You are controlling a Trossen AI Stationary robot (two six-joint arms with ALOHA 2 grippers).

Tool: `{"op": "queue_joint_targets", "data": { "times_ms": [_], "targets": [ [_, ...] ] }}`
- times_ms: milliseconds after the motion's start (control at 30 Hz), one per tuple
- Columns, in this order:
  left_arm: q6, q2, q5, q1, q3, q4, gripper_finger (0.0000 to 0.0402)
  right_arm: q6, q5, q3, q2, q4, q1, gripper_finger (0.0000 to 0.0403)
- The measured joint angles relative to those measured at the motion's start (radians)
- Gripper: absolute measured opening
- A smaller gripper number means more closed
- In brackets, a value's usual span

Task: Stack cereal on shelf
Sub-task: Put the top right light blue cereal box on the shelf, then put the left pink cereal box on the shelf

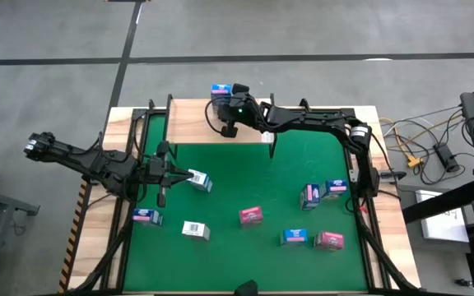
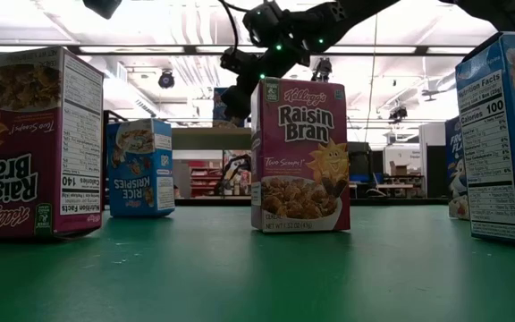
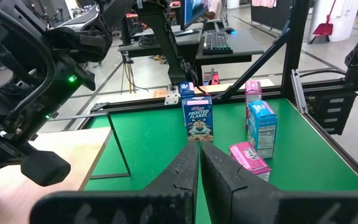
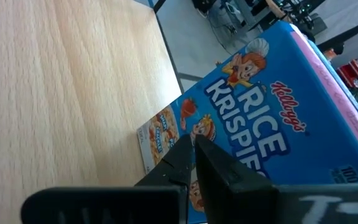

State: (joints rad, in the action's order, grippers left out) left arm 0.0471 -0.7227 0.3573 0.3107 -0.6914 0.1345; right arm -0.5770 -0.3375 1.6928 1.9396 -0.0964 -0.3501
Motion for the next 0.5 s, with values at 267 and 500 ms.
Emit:
{"op": "queue_joint_targets", "data": {
  "times_ms": [267, 500],
  "targets": [
    [0.0, 0.0, 0.0, 0.0, 0.0, 0.0, 0.0, 0.007, 0.0, 0.02, -0.022, -0.069, 0.053, 0.0012],
    [-0.014, 0.0, 0.0, 0.0, 0.0, 0.0, 0.0, 0.056, 0.029, -0.003, -0.142, -0.171, 0.141, 0.0012]
  ]
}}
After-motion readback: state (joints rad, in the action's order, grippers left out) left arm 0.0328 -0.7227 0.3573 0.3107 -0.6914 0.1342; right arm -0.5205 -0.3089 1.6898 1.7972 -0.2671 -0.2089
